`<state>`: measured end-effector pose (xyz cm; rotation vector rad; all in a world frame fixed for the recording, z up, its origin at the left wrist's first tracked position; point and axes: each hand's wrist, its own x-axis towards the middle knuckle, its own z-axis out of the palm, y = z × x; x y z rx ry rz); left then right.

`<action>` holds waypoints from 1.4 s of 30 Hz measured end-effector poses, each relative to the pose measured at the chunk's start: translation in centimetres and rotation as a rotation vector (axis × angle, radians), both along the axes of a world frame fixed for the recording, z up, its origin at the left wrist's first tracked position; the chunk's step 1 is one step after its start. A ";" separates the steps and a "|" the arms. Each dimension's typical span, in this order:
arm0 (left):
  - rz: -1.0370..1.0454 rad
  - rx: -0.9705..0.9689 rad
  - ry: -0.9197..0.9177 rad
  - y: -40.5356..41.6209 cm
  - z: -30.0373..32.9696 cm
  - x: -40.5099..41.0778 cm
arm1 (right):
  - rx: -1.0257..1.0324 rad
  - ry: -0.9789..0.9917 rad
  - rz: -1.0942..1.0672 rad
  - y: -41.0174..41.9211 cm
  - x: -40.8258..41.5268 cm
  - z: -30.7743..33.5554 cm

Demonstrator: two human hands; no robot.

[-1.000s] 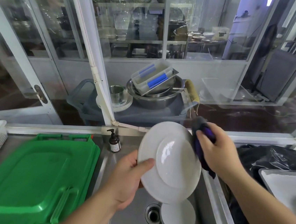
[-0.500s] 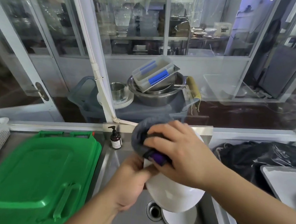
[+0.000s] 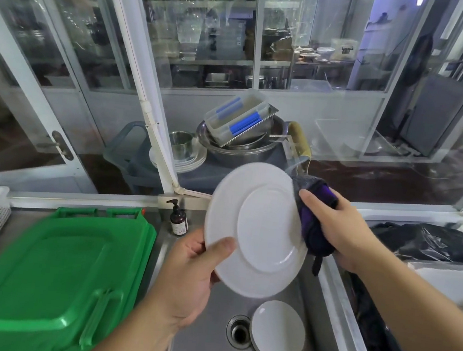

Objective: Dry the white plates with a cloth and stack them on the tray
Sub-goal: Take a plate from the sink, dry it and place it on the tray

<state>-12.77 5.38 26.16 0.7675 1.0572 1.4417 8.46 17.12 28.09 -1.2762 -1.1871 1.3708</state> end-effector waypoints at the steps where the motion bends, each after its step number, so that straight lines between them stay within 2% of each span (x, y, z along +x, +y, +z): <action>1: 0.015 0.001 -0.020 0.2 0.0 0.0 | -0.060 0.074 -0.020 -0.3 0.0 -0.5; 4: 0.019 -0.035 -0.063 0.4 -0.1 0.0 | -0.205 0.215 -0.046 -1.0 0.1 -1.5; 6: -0.012 -0.091 -0.048 0.5 0.0 -0.2 | -0.227 0.240 -0.061 -1.1 0.4 -1.8; 12: -0.107 -0.257 -0.037 1.8 1.6 -1.9 | -0.100 0.148 0.020 -0.6 0.9 -1.0; 14: -0.137 -0.285 0.042 2.3 2.3 -2.1 | -0.051 0.109 0.070 -0.5 0.9 -0.3; 18: -0.063 -0.226 0.137 2.5 2.8 -1.8 | 0.017 0.078 0.059 -0.3 0.6 0.6; 22: -0.021 -0.146 0.145 2.1 3.0 -0.7 | 0.017 0.120 -0.099 -0.5 0.1 0.4; 32: 0.257 -0.063 -0.066 2.4 1.1 3.0 | -0.220 0.324 -0.322 -3.1 -2.4 -4.3; 37: 0.161 -0.101 -0.148 1.8 0.2 3.0 | -0.237 0.400 -0.302 -3.1 -2.1 -4.3; 42: 0.015 -0.186 -0.191 2.7 0.9 -0.5 | -0.178 0.278 -0.121 -1.6 0.3 -2.4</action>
